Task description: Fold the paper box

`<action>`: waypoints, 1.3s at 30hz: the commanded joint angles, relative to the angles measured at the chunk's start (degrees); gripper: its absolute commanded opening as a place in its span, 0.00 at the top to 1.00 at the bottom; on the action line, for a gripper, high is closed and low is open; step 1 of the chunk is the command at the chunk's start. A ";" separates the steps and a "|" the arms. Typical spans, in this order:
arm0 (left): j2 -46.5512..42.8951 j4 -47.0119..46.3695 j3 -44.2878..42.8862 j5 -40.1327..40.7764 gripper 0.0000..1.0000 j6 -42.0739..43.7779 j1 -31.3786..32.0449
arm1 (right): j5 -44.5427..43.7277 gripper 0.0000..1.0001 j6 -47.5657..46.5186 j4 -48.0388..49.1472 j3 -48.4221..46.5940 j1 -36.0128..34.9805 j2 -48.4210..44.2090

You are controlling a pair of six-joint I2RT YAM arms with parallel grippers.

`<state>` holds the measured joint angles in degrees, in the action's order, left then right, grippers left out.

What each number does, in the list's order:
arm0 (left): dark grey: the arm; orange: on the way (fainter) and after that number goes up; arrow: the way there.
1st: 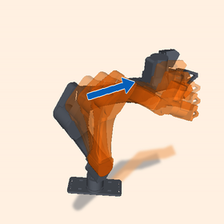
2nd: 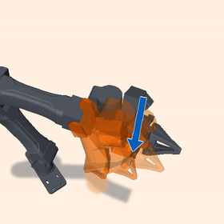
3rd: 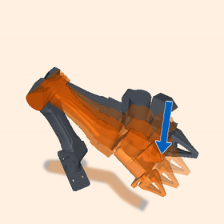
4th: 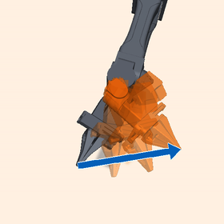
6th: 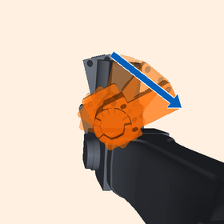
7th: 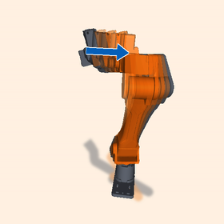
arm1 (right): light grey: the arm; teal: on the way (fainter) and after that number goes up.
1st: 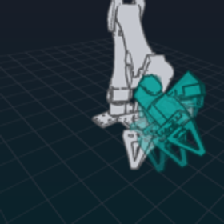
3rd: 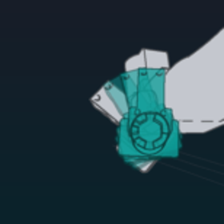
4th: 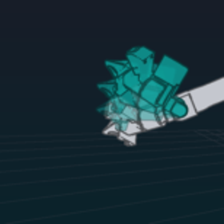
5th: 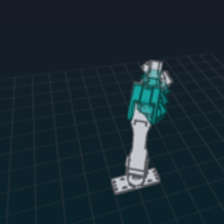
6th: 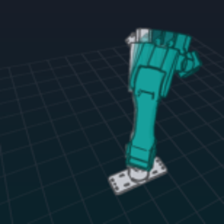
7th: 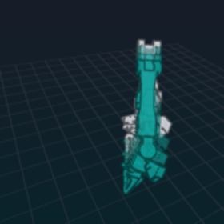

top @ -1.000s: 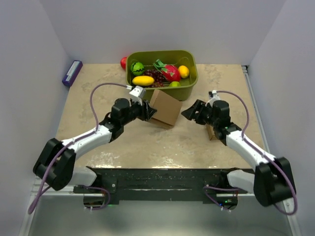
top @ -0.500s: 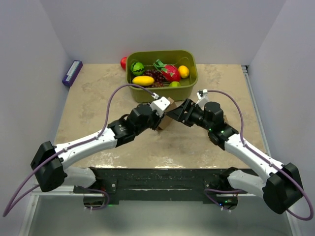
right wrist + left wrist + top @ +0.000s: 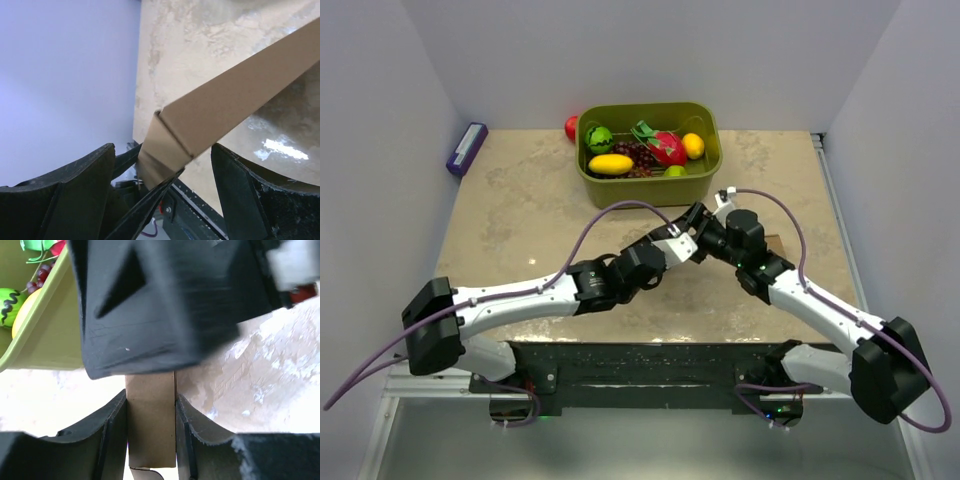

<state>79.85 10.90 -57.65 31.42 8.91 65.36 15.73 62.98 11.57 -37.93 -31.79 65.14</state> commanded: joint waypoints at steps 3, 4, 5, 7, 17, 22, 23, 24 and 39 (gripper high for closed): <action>3.46 2.73 -2.20 4.61 0.66 4.27 4.59 | -3.77 0.23 0.83 2.23 2.16 -0.03 0.95; 3.90 2.64 -2.29 4.88 0.65 5.76 5.90 | -3.42 0.26 0.74 2.23 2.07 -0.03 1.21; 4.43 2.47 -2.47 5.66 0.64 6.55 6.61 | -3.25 0.28 0.48 2.23 2.16 -0.03 1.47; 6.45 2.29 -2.73 6.89 0.63 8.57 8.71 | -2.72 0.37 0.30 2.31 2.34 -0.03 2.35; 8.13 2.20 -4.14 6.04 0.23 7.71 10.40 | -0.96 0.74 1.36 5.56 5.50 0.06 3.49; -1.00 1.14 -1.42 0.67 0.14 6.83 9.70 | 5.61 0.76 0.74 7.58 2.78 3.82 7.27; -2.67 1.93 -0.37 -2.21 0.13 6.39 9.26 | 7.72 0.77 1.00 9.68 2.08 5.06 9.37; -6.34 2.28 0.25 -3.81 0.13 5.95 7.69 | 12.96 0.78 1.26 10.91 1.64 6.38 10.87; -35.29 2.11 11.68 -32.99 0.00 11.39 -16.50 | 42.89 0.85 25.52 32.90 1.37 17.38 18.36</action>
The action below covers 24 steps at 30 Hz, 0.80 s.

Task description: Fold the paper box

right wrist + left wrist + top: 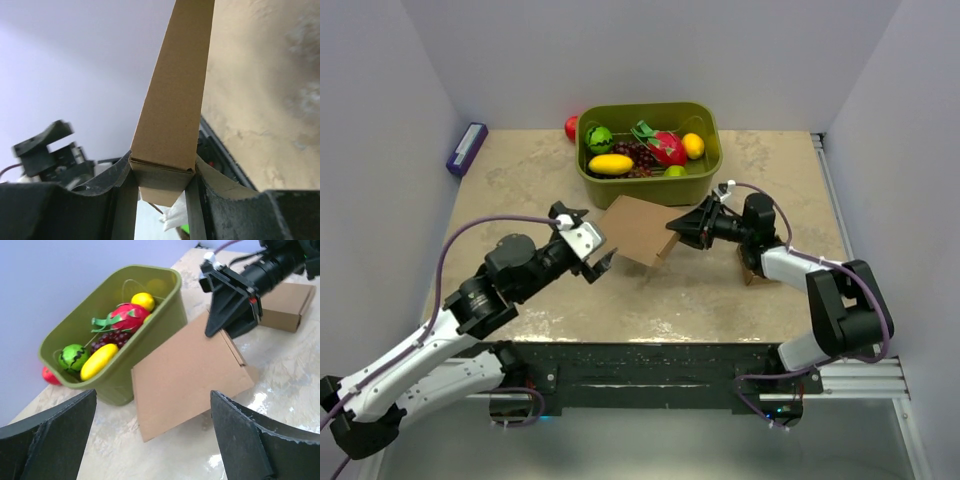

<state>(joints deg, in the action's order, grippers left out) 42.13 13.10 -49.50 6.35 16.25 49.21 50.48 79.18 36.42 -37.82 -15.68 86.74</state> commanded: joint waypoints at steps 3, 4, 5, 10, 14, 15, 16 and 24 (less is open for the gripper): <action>2.61 -2.38 5.28 -7.93 0.00 6.24 -0.17 | 8.93 0.85 11.43 8.05 2.49 2.06 -5.52; 2.61 -2.82 5.55 -8.28 0.00 7.12 0.09 | 9.02 0.85 12.83 8.31 2.67 2.32 -5.88; 2.69 -3.34 6.07 -9.59 0.00 7.82 0.36 | 9.20 0.85 13.45 8.75 3.19 2.41 -6.31; 2.78 -6.24 8.53 -7.15 0.00 14.05 5.80 | 10.25 0.85 15.04 8.67 3.72 2.59 -7.37; 2.78 -11.94 12.22 -2.59 0.00 18.37 7.83 | 10.25 0.85 14.52 7.17 3.81 2.67 -8.43; 3.48 -12.22 12.58 -1.61 0.00 18.90 8.53 | 10.17 0.85 14.60 6.82 3.90 2.67 -8.69; 3.92 -12.22 12.84 -1.08 0.00 20.04 8.88 | 10.25 0.85 14.78 6.73 3.98 2.67 -9.04; 9.90 -14.24 11.88 4.64 0.00 22.51 10.64 | 11.13 0.85 16.18 7.34 4.69 2.67 -9.92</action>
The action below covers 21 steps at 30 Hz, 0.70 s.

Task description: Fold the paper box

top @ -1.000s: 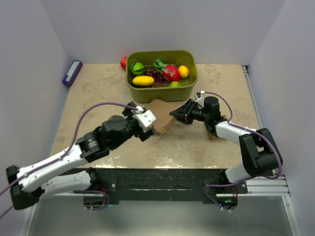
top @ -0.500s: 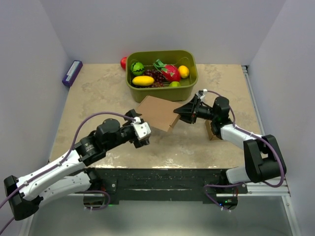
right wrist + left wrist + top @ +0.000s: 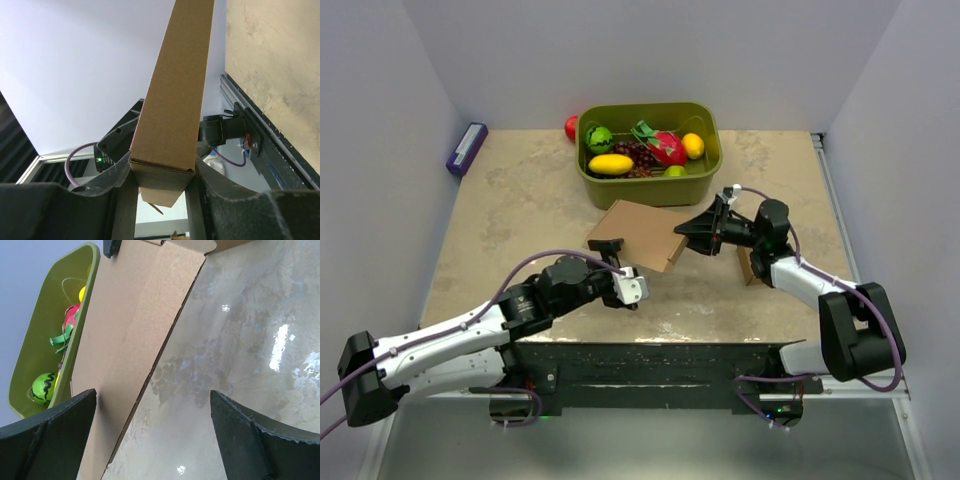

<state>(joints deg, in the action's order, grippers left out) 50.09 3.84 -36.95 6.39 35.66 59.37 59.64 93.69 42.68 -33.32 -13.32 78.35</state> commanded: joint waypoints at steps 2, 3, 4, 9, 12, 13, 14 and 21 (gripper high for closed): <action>3.34 -4.54 -1.28 4.07 0.03 3.63 0.57 | 2.24 0.85 1.85 1.27 0.54 0.31 -1.70; 3.96 -4.10 -1.63 3.80 0.05 3.63 0.57 | 2.33 0.85 1.85 1.27 0.62 0.31 -1.79; 4.58 -3.93 -2.59 3.63 0.12 3.45 0.57 | 2.41 0.85 1.85 1.36 0.63 0.31 -1.71; 6.69 -2.69 -3.39 5.21 0.28 3.62 0.65 | 2.24 0.83 2.46 2.76 1.68 0.31 -1.88; 7.66 -4.78 -2.95 5.47 0.29 4.24 0.65 | 2.33 0.82 3.87 4.69 2.29 0.31 -1.97; 7.92 -5.06 -2.95 5.73 0.29 4.24 0.74 | 2.33 0.82 4.04 4.78 2.47 0.31 -2.06; 8.44 -5.33 -2.95 5.91 0.29 4.33 0.66 | 2.41 0.82 4.13 4.79 2.56 0.23 -2.23; 9.07 -6.03 -3.22 5.12 0.54 4.59 0.74 | 2.33 0.79 5.45 6.89 3.70 0.23 -2.32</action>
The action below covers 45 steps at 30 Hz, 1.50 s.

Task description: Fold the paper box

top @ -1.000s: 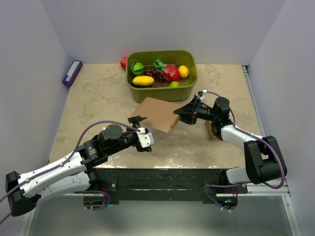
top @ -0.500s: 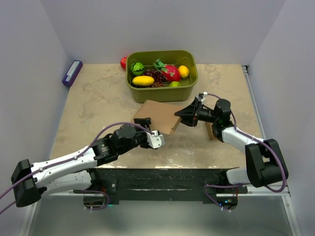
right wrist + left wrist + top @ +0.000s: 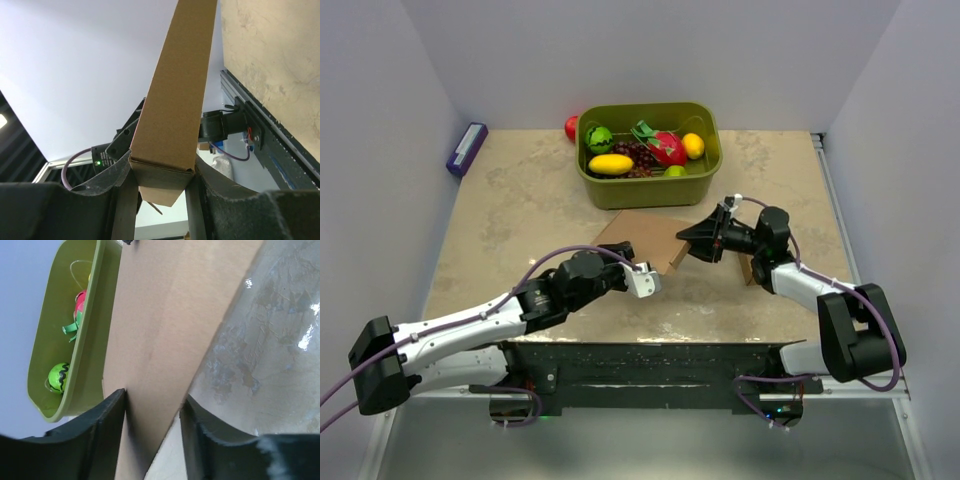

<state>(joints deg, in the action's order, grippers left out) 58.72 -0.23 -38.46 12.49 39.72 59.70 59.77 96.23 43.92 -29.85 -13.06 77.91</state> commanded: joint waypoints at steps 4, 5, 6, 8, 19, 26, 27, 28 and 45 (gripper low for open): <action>0.61 -0.74 -2.32 -2.47 0.61 0.27 0.41 | 2.28 0.75 3.09 7.31 1.19 0.05 -1.27; 0.61 -0.30 -2.41 -2.82 0.62 0.00 0.41 | 2.11 0.73 3.09 7.58 1.45 -0.04 -1.09; 0.43 0.05 -2.76 -3.08 0.64 -0.09 0.41 | 1.67 0.70 2.48 7.67 1.63 -0.04 -1.18; 0.61 3.03 -3.55 -4.05 0.66 -0.44 0.41 | 1.23 0.62 0.21 5.75 1.37 0.14 -0.74; 11.40 30.78 -21.30 -11.16 0.67 -9.57 0.15 | -22.84 0.27 -48.14 -42.41 -13.39 4.01 -7.33; 18.18 41.88 -29.04 -14.24 0.66 -12.39 -0.11 | -34.88 0.25 -57.37 -50.95 -13.14 4.36 -8.74; 18.62 42.76 -30.00 -14.68 0.66 -12.56 -0.11 | -37.33 0.25 -58.86 -51.65 -12.61 4.36 -9.52; 19.67 44.42 -30.44 -15.12 0.65 -12.74 -0.11 | -38.49 0.25 -59.57 -52.79 -12.52 4.36 -10.84; 34.36 49.71 -38.00 -16.80 0.46 -12.92 -0.38 | -38.85 0.25 -62.65 -55.35 -10.59 4.36 -15.06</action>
<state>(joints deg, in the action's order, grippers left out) 92.40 47.88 -73.08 -3.53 27.55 59.66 20.47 35.16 -11.20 -41.23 -8.93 64.69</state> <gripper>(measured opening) 0.496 0.753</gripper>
